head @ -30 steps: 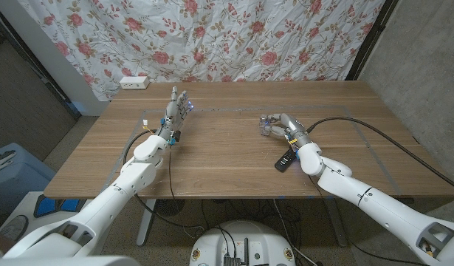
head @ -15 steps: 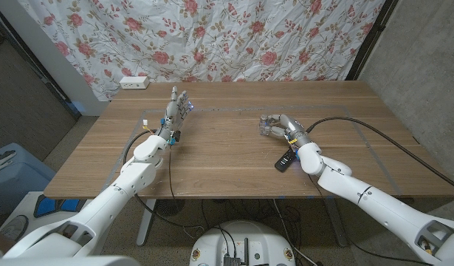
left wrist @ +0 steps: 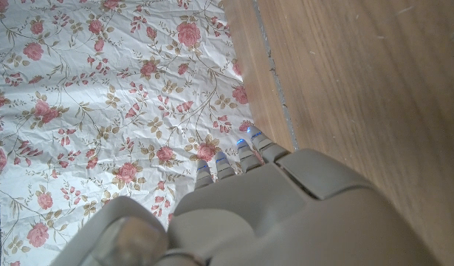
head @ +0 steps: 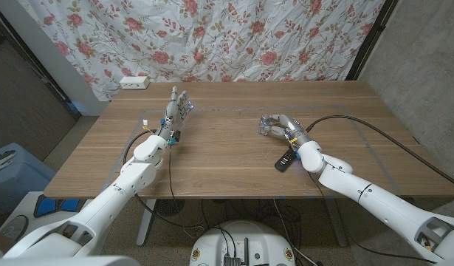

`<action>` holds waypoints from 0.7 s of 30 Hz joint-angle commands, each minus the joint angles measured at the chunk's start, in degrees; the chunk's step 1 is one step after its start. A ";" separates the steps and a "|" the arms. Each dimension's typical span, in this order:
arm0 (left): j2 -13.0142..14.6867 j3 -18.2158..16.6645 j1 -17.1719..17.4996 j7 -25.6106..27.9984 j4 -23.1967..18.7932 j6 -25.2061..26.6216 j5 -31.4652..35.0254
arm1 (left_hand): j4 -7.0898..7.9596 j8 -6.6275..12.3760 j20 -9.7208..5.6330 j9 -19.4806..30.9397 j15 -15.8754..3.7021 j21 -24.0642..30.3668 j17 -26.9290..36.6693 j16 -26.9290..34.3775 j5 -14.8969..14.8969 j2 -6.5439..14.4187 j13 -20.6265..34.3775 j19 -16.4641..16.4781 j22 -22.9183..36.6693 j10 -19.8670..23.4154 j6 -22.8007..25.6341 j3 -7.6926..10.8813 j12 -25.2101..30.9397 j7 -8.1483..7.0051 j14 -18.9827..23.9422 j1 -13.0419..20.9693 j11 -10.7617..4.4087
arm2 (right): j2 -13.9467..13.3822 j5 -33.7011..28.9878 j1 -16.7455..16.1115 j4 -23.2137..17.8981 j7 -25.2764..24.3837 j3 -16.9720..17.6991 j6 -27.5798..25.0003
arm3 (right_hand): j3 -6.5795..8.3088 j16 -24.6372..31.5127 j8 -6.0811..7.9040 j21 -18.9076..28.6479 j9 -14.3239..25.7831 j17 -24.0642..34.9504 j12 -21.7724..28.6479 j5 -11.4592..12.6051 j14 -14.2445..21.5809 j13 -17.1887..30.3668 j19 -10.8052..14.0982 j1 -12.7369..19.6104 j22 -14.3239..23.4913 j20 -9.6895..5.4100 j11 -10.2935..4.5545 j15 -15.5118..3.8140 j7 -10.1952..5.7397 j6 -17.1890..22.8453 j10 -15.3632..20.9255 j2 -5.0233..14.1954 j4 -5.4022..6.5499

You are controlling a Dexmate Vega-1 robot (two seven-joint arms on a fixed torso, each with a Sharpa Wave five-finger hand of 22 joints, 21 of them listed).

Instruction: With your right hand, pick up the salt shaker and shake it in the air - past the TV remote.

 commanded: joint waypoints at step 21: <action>0.01 0.00 0.00 -0.01 0.00 -0.02 0.00 | 0.08 0.25 -1.37 0.19 -5.79 -0.26 0.08 0.31 0.40 5.81 0.21 0.50 0.28 0.06 0.23 -0.46 0.22 -0.54 0.07 -0.04 -0.41 | -1.64 2.97 3.36 3.33 7.85 -0.39 7.24 | -2.68 -5.07 -3.06 -0.80 0.06 -0.98 -0.30 0.08 -8.83 -1.12 -6.81 -6.17 0.17 3.41 5.16 -0.17 2.35 -15.44 -12.89 -4.30 1.06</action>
